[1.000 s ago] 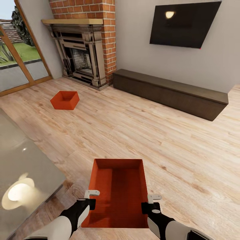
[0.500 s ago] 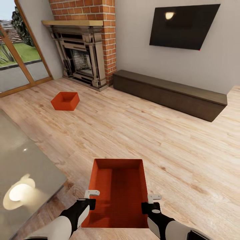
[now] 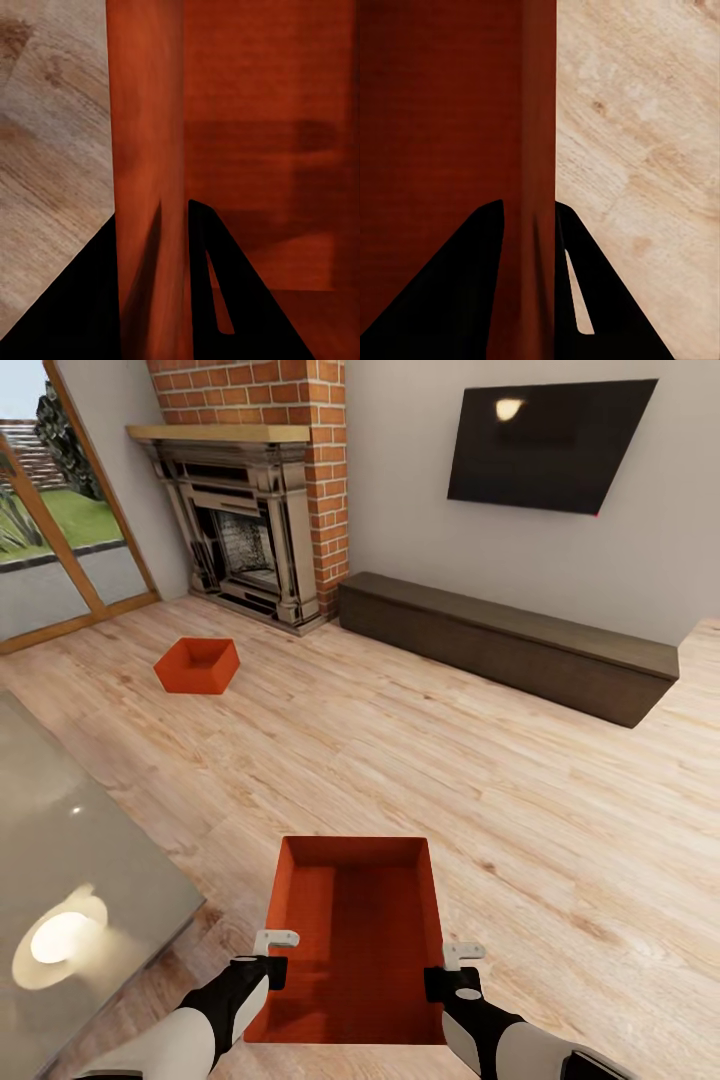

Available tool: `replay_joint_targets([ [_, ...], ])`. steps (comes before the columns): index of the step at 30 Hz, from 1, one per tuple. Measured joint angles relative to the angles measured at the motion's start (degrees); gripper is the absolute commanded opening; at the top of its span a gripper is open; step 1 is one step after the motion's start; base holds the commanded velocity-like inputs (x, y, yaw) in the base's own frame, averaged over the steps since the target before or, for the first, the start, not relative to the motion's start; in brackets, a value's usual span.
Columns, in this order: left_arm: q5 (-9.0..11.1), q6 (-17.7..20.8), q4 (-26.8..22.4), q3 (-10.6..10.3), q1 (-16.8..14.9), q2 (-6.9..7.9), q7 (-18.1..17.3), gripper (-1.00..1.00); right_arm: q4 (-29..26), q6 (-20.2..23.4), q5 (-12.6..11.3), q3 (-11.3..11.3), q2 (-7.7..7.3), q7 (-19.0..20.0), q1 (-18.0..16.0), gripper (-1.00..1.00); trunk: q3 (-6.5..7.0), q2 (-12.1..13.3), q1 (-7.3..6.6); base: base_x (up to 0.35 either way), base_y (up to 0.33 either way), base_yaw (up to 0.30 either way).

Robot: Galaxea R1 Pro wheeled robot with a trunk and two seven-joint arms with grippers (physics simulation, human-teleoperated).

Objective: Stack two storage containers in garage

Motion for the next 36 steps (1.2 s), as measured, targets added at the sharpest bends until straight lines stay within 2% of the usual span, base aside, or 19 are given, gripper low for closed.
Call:
replay_joint_targets([
  [36, -0.01, 0.00, 0.00, 0.01, 0.00, 0.00, 0.00, -1.00, -0.01, 0.02, 0.01, 0.00, 0.00, 0.00, 0.00, -1.00, 6.47, 14.45, -7.91, 0.000, 0.000, 0.000],
])
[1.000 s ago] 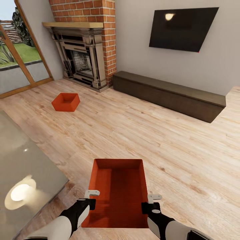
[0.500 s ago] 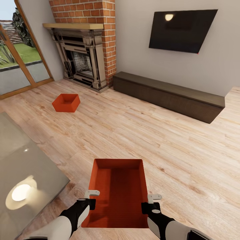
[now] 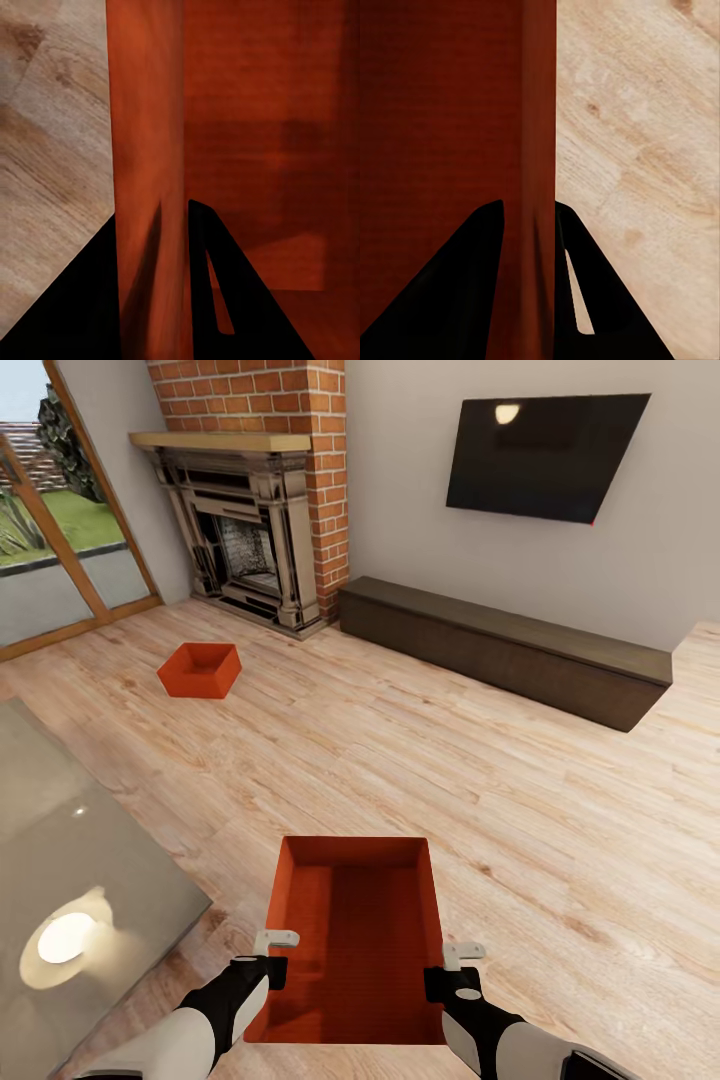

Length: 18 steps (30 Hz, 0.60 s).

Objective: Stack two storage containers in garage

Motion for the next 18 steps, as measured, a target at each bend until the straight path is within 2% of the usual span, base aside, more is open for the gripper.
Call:
replay_joint_targets([
  [18, 0.00, 0.00, 0.00, 0.00, 0.00, 0.00, 0.00, -1.00, 0.00, 0.00, -0.01, 0.00, 0.01, 0.00, 0.00, -1.00, 3.24, 7.23, -3.96, 0.000, 0.000, 0.000],
])
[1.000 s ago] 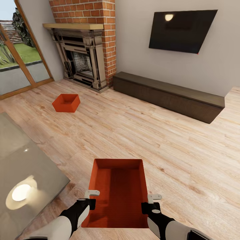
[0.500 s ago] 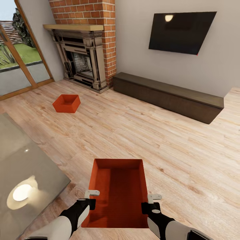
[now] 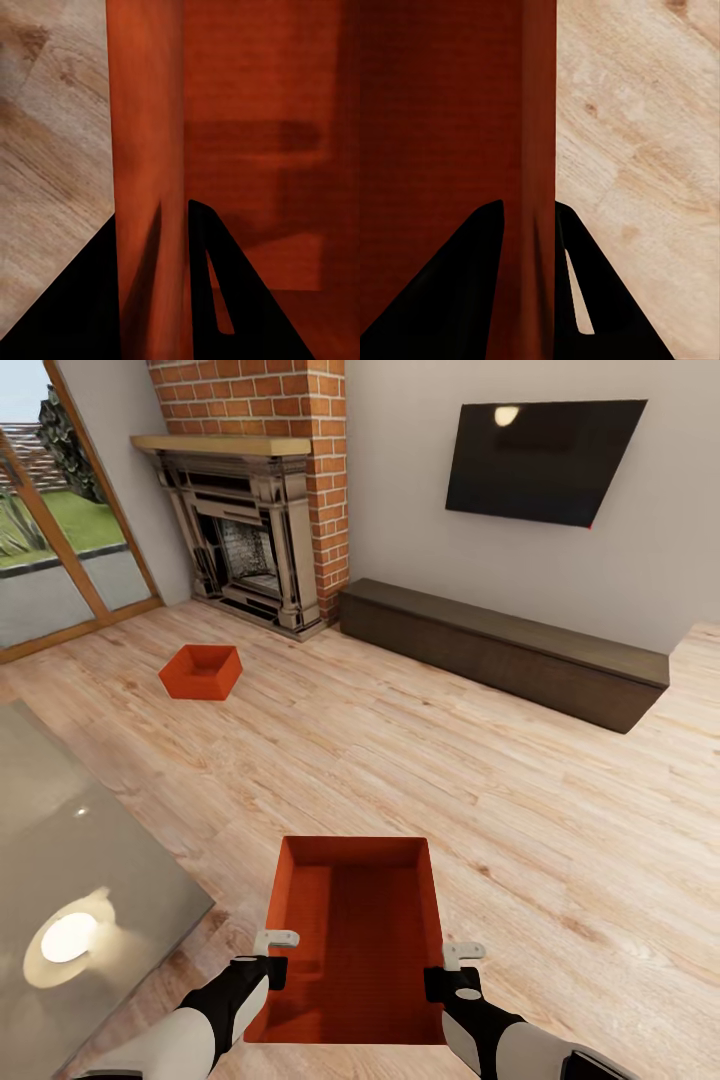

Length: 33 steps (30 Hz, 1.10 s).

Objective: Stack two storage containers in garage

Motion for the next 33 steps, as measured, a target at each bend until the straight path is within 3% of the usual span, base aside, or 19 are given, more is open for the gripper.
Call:
replay_joint_targets([
  [33, -0.04, -0.14, -0.05, 0.00, 0.00, -0.02, 0.00, -1.00, 0.00, -0.21, -0.01, 0.01, -0.02, 0.01, 0.00, -1.00, 5.59, 12.47, -6.82, 0.000, 0.000, 0.000],
])
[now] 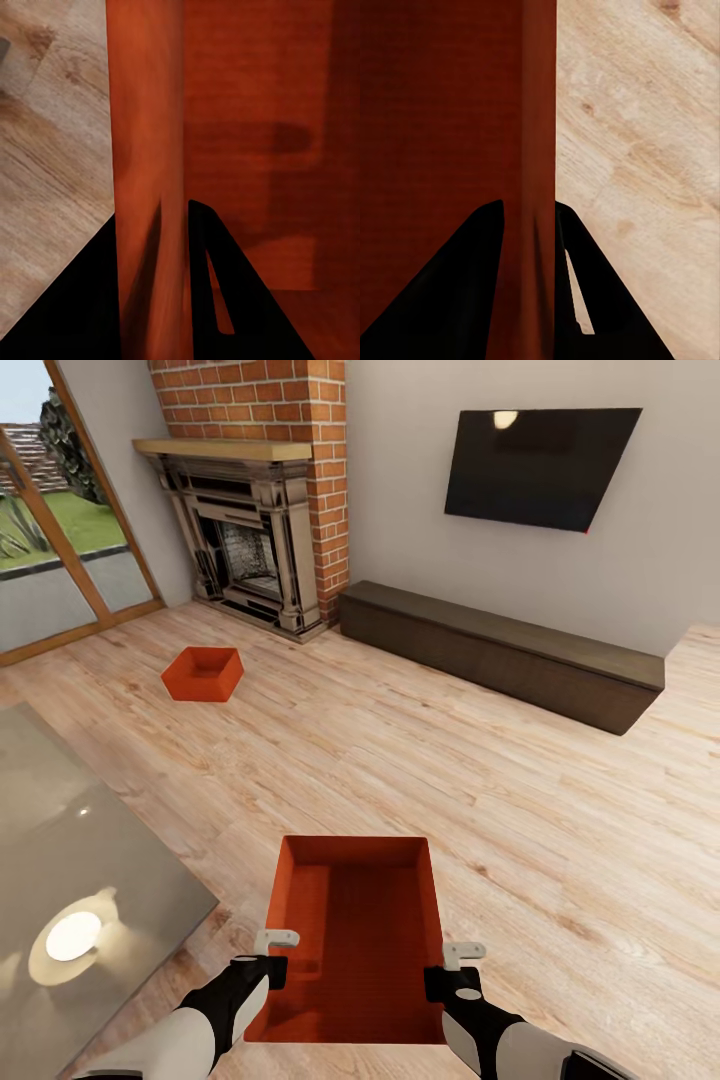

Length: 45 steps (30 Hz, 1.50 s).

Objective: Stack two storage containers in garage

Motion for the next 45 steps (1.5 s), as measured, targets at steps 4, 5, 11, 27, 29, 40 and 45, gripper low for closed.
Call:
replay_joint_targets([
  [4, -0.05, -0.03, -0.03, 0.02, 0.00, -0.01, 0.00, -1.00, 0.00, -0.08, 0.00, -0.01, -0.01, 0.00, 0.00, -1.00, 0.00, 0.00, 0.00, 0.000, 0.000, 0.000],
  [5, -0.06, -0.04, -0.04, 0.02, 0.00, -0.01, 0.00, -1.00, 0.00, -0.08, 0.00, -0.01, -0.01, 0.00, 0.00, -1.00, 0.00, 0.00, 0.00, 0.000, 0.000, 0.000],
  [11, -0.17, -0.03, -0.04, 0.12, 0.00, -0.05, 0.01, -1.00, -0.06, -0.06, -0.04, 0.03, -0.07, 0.04, 0.00, -1.00, 0.00, 0.00, 0.00, 0.000, 0.000, 0.000],
  [27, -0.03, -0.22, -0.01, 0.02, -0.01, 0.02, -0.03, -1.00, -0.11, -0.21, 0.05, -0.08, 0.00, -0.16, 0.02, -1.00, 0.33, 0.00, 0.00, 0.000, 0.000, 0.000],
  [29, -0.02, -0.31, -0.01, 0.02, -0.01, 0.03, -0.03, -1.00, -0.12, -0.26, 0.07, -0.08, 0.01, -0.21, 0.02, -1.00, 0.51, 0.00, 0.00, 0.000, 0.000, 0.000],
  [40, 0.16, -0.27, -0.07, -0.14, 0.01, 0.07, -0.05, -1.00, -0.10, -0.29, 0.27, -0.23, 0.03, -0.18, 0.01, -1.00, 1.51, 0.00, 0.00, 0.000, 0.000, 0.000],
  [45, 0.29, -0.37, -0.02, -0.20, 0.01, 0.10, -0.06, -1.00, -0.12, -0.29, 0.42, -0.29, 0.04, -0.23, 0.00, -1.00, 1.96, 0.00, 0.00, 0.000, 0.000, 0.000],
])
